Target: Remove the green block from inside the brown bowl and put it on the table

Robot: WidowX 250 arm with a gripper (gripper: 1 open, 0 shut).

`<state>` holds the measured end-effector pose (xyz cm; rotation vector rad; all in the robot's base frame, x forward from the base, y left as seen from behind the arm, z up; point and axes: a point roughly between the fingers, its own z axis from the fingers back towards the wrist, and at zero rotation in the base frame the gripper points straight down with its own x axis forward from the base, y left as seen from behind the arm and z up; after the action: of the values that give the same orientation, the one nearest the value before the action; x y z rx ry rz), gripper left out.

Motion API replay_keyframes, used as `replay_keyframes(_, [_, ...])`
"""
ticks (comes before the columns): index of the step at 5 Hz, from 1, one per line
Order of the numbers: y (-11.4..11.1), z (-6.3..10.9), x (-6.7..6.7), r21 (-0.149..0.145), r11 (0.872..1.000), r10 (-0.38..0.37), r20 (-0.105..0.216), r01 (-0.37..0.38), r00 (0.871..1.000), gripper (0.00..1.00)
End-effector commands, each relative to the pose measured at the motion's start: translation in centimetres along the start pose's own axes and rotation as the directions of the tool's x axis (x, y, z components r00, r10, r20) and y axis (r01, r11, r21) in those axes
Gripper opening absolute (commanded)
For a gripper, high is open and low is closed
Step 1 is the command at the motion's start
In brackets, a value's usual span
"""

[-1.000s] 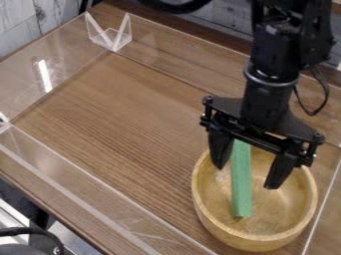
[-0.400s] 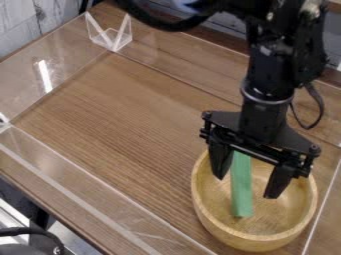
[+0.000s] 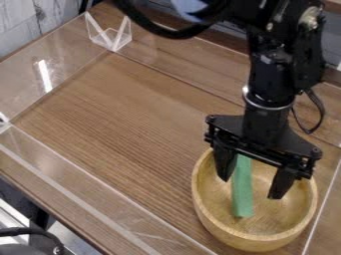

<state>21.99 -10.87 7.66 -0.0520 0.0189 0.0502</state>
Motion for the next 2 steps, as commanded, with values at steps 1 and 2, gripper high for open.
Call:
replay_keyframes(1, [-0.22, 0.40, 0.52, -0.017, 1.000, 0.005, 0.032, -0.004, 0.999, 1.00])
replay_keyframes(2, [-0.20, 0.16, 0.73, -0.019, 1.000, 0.011, 0.038, -0.010, 0.999, 1.00])
